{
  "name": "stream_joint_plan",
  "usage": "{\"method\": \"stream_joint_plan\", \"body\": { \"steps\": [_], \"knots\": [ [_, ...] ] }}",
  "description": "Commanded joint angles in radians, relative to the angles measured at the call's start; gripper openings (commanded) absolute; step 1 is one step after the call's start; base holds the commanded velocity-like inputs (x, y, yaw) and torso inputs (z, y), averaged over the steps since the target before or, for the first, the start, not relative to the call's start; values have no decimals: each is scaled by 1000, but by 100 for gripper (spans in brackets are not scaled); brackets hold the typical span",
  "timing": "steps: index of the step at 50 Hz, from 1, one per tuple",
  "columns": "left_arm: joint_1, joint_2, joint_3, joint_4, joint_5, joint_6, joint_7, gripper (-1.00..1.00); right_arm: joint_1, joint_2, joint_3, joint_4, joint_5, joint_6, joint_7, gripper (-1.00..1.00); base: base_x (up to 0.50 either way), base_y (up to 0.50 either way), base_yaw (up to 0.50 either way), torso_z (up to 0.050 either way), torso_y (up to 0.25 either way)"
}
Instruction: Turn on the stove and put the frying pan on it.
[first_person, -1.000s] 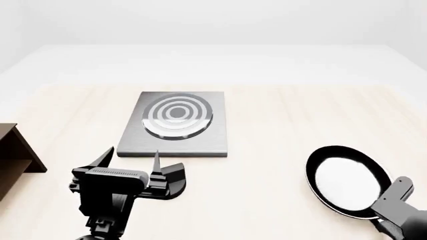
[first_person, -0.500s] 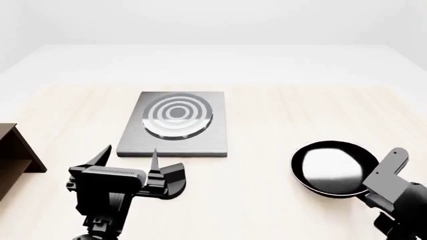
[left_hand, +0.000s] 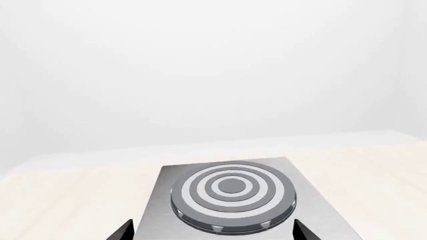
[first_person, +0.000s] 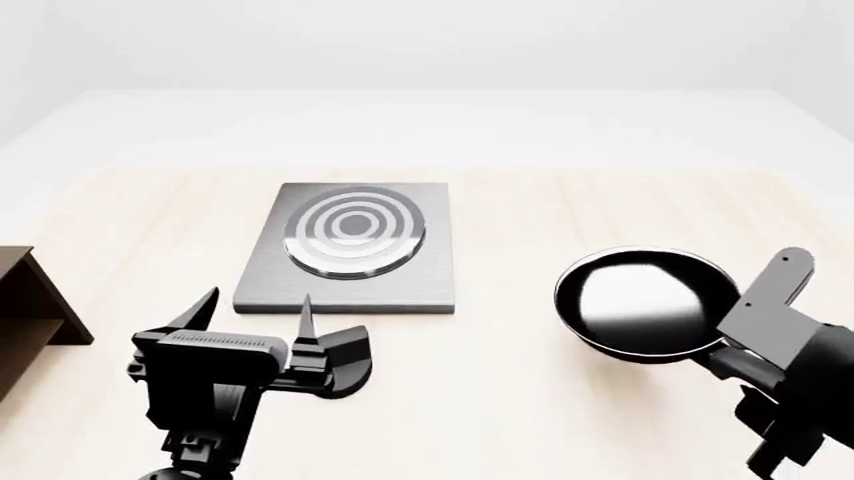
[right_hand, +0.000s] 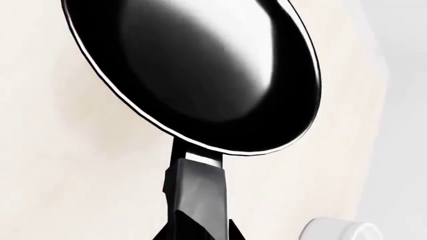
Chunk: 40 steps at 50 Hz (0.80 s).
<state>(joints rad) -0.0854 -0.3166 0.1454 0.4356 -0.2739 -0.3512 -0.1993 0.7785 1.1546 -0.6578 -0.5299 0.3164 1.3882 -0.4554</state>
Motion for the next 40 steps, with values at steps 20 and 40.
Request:
{"method": "stream_joint_plan", "body": {
  "steps": [20,40],
  "knots": [
    [5,-7,7,-8,-7,13,-7,100,130,-115,156,37,-67,-81,55,-100,0,0,0,0,2],
    [7,-13,9,-14,-12,19,-12,100,231,-254,108,133,-102,-155,71,-100,0,0,0,0,2]
  ]
}}
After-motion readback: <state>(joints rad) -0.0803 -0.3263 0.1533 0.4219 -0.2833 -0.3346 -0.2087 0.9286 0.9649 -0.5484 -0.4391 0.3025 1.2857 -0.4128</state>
